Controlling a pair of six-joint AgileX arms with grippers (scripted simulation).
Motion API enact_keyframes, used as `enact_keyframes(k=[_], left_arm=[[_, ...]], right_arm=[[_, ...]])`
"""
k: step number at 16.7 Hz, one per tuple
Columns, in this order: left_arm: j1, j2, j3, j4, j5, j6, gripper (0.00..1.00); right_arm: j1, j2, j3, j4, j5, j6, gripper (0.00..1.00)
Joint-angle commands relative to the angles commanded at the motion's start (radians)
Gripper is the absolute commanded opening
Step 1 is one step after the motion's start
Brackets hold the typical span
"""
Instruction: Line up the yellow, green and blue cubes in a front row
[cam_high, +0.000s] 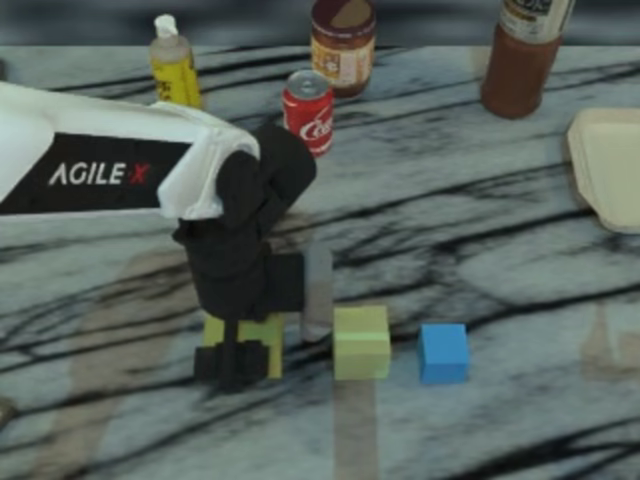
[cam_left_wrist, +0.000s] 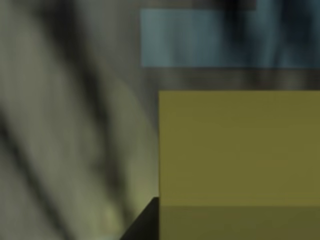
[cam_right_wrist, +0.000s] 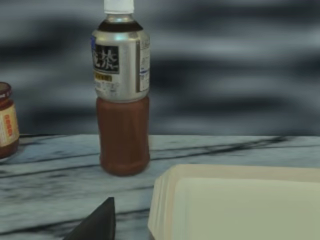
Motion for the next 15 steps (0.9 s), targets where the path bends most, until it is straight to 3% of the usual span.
enact_keyframes(k=[4,15], left_arm=[[0.0,0.0,0.0,0.0,0.0,0.0,0.98],[0.002,-0.005,0.011,-0.017,0.0,0.001,1.0]], right_arm=[[0.0,0.0,0.0,0.0,0.0,0.0,1.0],[0.0,0.0,0.0,0.0,0.0,0.0,1.0]])
